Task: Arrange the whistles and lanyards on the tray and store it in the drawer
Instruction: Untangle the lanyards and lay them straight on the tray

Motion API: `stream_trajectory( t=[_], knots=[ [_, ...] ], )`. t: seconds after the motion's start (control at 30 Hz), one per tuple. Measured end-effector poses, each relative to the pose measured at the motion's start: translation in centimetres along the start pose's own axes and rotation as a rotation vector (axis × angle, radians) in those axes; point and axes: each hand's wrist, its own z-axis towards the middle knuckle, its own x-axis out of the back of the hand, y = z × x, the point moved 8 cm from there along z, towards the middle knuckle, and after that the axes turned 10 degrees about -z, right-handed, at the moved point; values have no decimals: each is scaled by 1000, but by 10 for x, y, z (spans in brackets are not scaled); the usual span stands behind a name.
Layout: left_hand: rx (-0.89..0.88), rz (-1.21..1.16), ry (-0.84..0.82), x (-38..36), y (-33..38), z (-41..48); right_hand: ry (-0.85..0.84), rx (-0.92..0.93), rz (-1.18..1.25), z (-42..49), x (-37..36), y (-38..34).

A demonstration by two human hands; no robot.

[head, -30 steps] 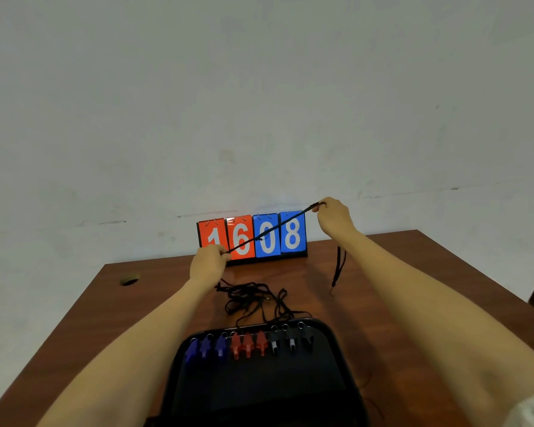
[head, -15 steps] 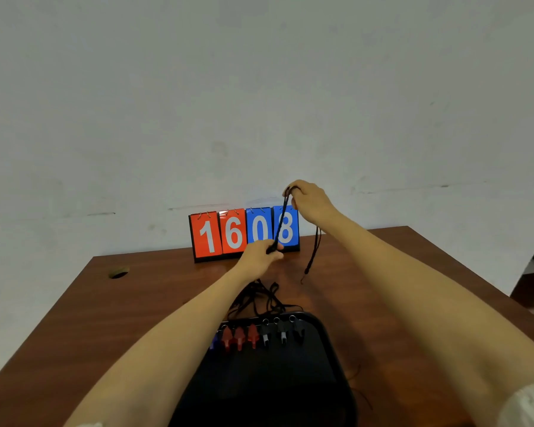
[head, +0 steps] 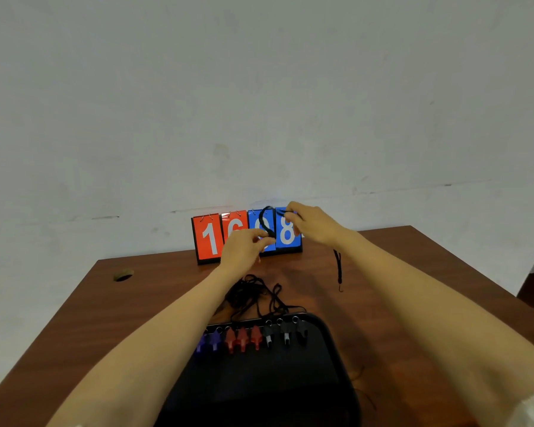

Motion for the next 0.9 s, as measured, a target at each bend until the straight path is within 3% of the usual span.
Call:
stream_trajectory(
  t=[0.07,0.13,0.27,0.4,0.57,0.67,0.77,0.9],
  knots=[
    [-79,239,-63,-10,5,3,-4,28,-35,1,-2,-6],
    [-7,382,-50,-6,-11,5,62,20,-30,1,6,-7],
    [312,439,76,32,-60,-4,357,-172,42,-4,41,22],
    [479,389,146,62,-84,-8,371,-226,-1,-10,42,37],
    [487,232,-145,30,-78,-9,239,-141,-29,-9,23,26],
    [323,176,-290,1,-38,-11,152,-97,-47,-11,12,16],
    [236,-44,-287,-14,6,-15,107,-66,-71,-14,4,7],
    [327,-432,-304,-24,29,-20,101,-36,-85,-23,6,-6]
  ],
)
